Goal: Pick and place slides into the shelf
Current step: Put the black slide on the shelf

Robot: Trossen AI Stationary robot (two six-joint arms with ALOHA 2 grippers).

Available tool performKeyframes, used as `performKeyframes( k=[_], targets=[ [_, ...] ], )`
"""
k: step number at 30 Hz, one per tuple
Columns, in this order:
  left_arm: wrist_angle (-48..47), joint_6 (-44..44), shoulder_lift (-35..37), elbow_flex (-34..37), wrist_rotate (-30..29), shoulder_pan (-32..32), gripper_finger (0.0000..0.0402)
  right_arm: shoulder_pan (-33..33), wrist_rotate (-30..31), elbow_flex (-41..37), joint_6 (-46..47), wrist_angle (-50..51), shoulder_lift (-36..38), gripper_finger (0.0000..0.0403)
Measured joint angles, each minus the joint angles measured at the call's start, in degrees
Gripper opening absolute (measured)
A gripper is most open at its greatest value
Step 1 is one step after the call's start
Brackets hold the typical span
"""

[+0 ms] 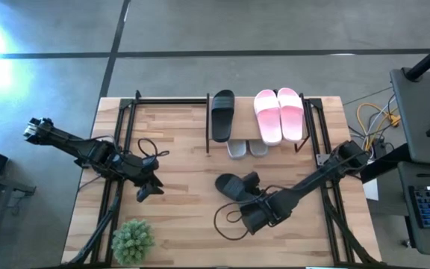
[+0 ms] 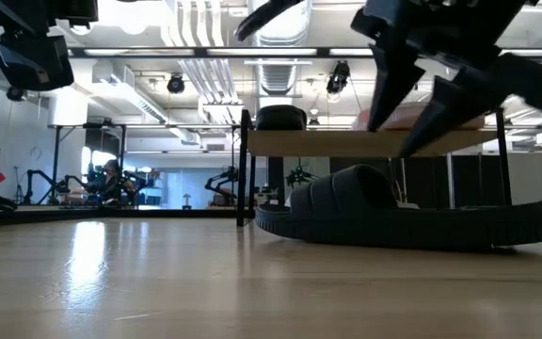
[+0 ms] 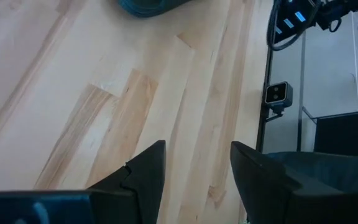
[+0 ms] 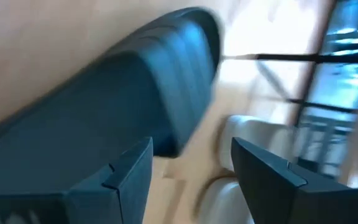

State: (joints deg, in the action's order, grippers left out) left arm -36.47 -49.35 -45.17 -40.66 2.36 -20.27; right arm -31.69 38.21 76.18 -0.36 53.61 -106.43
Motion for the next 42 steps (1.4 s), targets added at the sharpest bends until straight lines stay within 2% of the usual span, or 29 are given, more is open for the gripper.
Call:
performKeyframes(
  k=[3, 7, 16, 26, 34, 40, 42],
  targets=[
    [0.0, -1.4, -0.1, 0.0, -0.6, 0.0, 0.0166, 0.0, 4.3, -0.8, -1.2, -2.3, 0.0, 0.0207],
    [0.0, -1.5, -0.2, 0.0, -1.5, 0.0, 0.0166, 0.2, 1.9, -2.0, -1.9, -6.3, 0.0, 0.0206],
    [0.0, -2.8, -0.2, 0.0, -2.8, 0.0, 0.0166, 0.5, 1.8, -4.3, -7.3, -17.2, 0.0, 0.0206],
    [0.0, -2.8, -0.4, 0.0, -3.0, 0.0, 0.0166, 2.7, 1.5, -7.1, -7.3, -19.6, -0.3, 0.0198],
    [0.0, -2.8, -0.6, 0.0, -3.2, 0.0, 0.0166, 6.1, -2.2, -7.8, -7.2, -23.1, -0.3, 0.0118],
    [0.0, -2.9, -0.6, 0.0, -3.2, 0.0, 0.0166, 7.0, -4.1, -7.8, -7.0, -22.8, -0.3, 0.0026],
    [0.0, -2.9, -0.6, 0.0, -3.3, 0.0, 0.0166, 7.0, -4.1, -7.0, -5.6, -21.4, -0.3, 0.0016]
  ],
)
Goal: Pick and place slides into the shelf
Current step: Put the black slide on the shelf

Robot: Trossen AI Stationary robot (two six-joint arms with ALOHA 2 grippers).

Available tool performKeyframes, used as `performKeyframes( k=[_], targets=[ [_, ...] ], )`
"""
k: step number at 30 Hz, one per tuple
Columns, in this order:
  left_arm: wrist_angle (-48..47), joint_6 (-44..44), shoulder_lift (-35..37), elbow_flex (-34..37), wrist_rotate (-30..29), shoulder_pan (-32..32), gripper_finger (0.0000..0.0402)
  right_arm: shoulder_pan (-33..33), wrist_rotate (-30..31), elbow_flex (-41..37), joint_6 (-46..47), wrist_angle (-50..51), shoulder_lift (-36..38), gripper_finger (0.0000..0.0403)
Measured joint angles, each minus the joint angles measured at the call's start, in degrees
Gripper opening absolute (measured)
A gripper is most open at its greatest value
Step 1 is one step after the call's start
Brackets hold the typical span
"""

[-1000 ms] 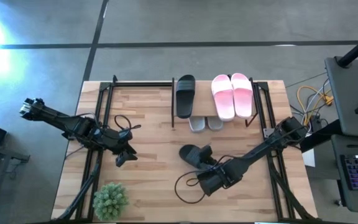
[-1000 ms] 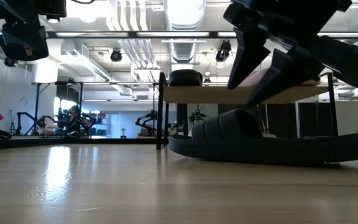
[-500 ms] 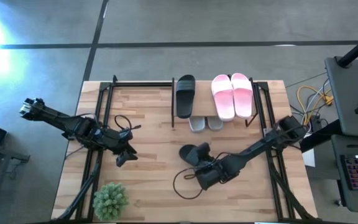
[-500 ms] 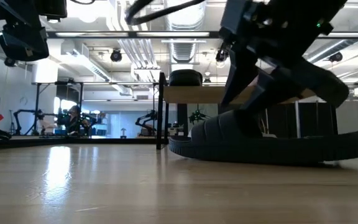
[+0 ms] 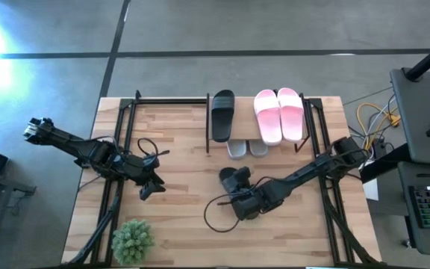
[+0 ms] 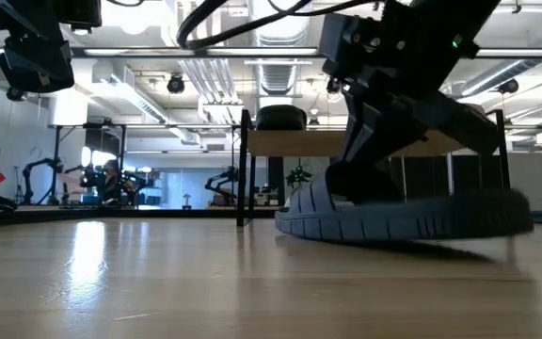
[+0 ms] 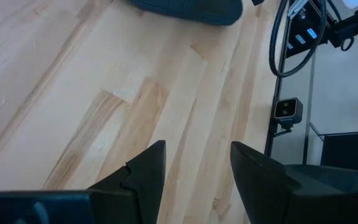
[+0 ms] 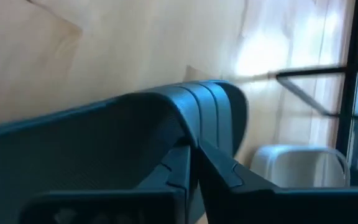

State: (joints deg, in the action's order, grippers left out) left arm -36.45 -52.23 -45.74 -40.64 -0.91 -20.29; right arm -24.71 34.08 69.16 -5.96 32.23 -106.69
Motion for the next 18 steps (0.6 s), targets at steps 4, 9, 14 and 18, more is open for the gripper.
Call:
performKeyframes(
  k=[4, 9, 14, 18],
  targets=[
    [0.0, -0.1, 0.0, 0.0, 0.0, 0.0, 0.0166, -0.3, 0.2, 4.2, 6.3, 8.2, 1.0, 0.0011],
    [0.6, -0.2, 0.0, 0.0, -1.4, 0.0, 0.0166, -1.9, 6.7, 10.2, 15.1, 13.7, 8.8, 0.001],
    [3.5, -0.1, 0.0, 0.0, -2.8, 0.0, 0.0166, -1.7, 21.3, 15.5, 26.8, 21.1, 18.4, 0.001],
    [5.0, -0.1, 0.0, 0.0, -4.7, 0.0, 0.0166, 2.5, 29.6, 17.9, 32.9, 27.1, 24.2, 0.0009]
  ],
)
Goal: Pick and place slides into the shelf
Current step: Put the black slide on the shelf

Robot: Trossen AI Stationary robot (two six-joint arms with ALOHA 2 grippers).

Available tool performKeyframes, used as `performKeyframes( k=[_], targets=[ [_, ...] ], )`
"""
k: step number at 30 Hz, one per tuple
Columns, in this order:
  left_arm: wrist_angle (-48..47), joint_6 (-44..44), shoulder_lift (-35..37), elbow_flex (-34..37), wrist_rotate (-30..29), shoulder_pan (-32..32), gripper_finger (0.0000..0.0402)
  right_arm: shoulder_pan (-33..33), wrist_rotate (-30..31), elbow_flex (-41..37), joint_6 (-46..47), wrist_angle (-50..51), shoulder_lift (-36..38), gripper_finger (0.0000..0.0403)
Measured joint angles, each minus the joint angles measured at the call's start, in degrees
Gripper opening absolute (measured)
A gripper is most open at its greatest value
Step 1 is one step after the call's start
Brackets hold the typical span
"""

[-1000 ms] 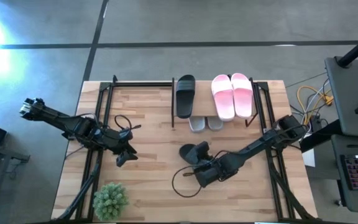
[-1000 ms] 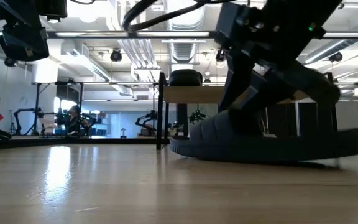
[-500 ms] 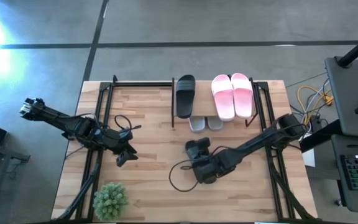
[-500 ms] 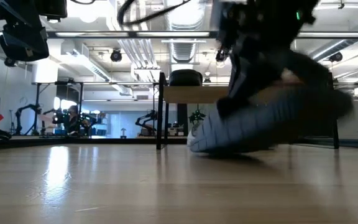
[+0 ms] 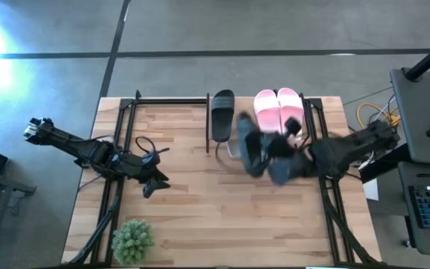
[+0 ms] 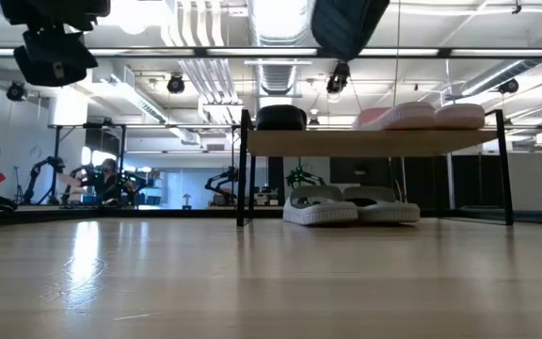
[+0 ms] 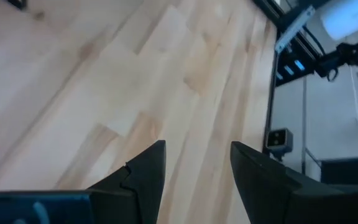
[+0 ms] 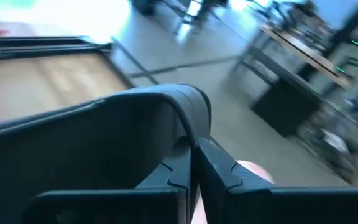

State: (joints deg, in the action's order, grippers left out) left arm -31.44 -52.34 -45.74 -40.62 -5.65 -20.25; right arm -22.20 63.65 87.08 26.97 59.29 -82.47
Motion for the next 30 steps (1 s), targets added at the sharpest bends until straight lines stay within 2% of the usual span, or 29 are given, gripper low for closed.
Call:
performKeyframes(
  k=[6, 10, 13, 15, 22, 30],
  targets=[
    [2.0, -0.6, 0.0, 0.0, -4.9, 0.0, 0.0166, 14.1, -3.0, -0.1, -7.0, -1.8, 2.6, 0.0009],
    [2.7, -4.2, 0.0, 0.0, -10.1, 0.2, 0.0166, 23.2, -11.4, -0.6, -23.1, -11.8, 1.6, 0.0009],
    [2.0, -3.2, 0.0, 0.0, -12.9, 0.7, 0.0166, 28.7, -15.7, -1.7, -35.0, -20.8, -0.1, 0.0009],
    [1.9, -1.8, 0.0, 0.0, -14.2, 1.2, 0.0166, 31.7, -20.2, -2.1, -39.2, -23.6, -1.2, 0.0009],
    [1.9, -0.9, 0.0, 0.0, -16.1, 3.0, 0.0166, 37.8, -23.2, -3.5, -41.1, -22.2, -6.5, 0.0009],
    [1.7, 0.3, 0.0, 0.0, -16.1, 3.0, 0.0166, 38.1, -23.0, -4.0, -42.9, -22.4, -9.5, 0.0009]
  ],
)
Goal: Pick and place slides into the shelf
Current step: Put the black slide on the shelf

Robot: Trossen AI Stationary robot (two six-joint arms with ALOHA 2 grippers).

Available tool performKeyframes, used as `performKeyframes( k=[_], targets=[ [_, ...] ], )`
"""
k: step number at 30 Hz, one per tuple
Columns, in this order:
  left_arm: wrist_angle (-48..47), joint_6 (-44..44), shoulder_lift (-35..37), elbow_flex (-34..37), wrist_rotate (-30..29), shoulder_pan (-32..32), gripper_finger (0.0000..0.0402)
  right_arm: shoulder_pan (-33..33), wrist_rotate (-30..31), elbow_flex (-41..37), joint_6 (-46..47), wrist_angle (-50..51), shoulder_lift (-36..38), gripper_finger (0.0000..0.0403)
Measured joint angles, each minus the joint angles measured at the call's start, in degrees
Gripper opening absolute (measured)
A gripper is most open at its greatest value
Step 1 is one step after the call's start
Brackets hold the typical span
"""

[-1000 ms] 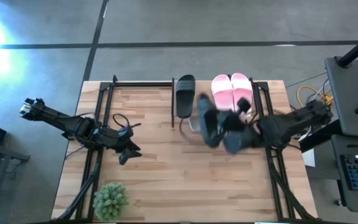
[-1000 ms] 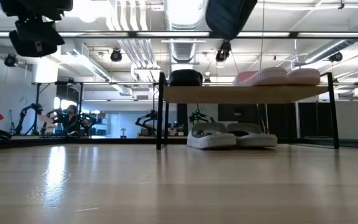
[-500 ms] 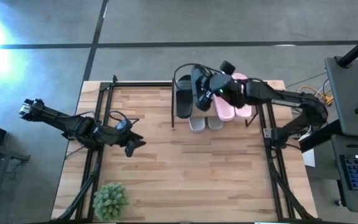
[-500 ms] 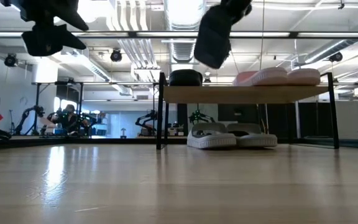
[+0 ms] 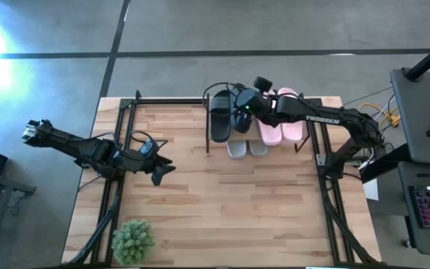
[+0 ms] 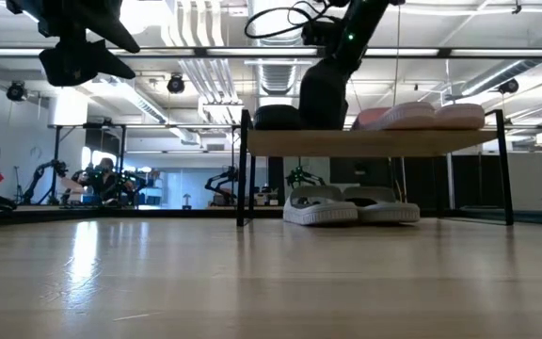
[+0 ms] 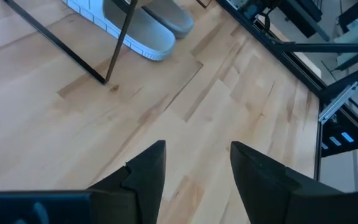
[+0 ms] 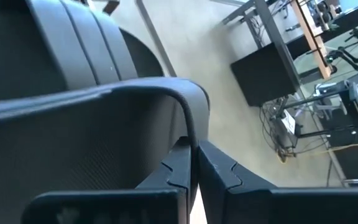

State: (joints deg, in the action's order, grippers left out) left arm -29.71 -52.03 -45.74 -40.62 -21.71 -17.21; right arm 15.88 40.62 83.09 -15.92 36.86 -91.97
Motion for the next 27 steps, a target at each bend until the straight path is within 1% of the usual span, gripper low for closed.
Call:
performKeyframes(
  k=[13, 17, 20, 27],
  targets=[
    [-0.7, 1.4, 0.0, 0.0, 0.0, 0.0, 0.0166, 0.0, 3.4, -0.1, -2.6, 4.3, 0.8, 0.0009],
    [-0.8, 1.4, 0.0, 0.0, 0.0, 0.0, 0.0166, 0.0, 2.1, -0.8, -4.6, 6.1, 0.9, 0.0009],
    [-0.8, 1.4, 0.0, 0.0, 0.0, 0.0, 0.0166, -0.4, -1.3, -2.1, -5.1, 7.5, 1.0, 0.0009],
    [-0.8, 1.4, 0.0, 0.0, 0.0, 0.0, 0.0166, -1.7, -1.6, -4.3, -3.4, 8.7, 1.0, 0.0009]
  ],
)
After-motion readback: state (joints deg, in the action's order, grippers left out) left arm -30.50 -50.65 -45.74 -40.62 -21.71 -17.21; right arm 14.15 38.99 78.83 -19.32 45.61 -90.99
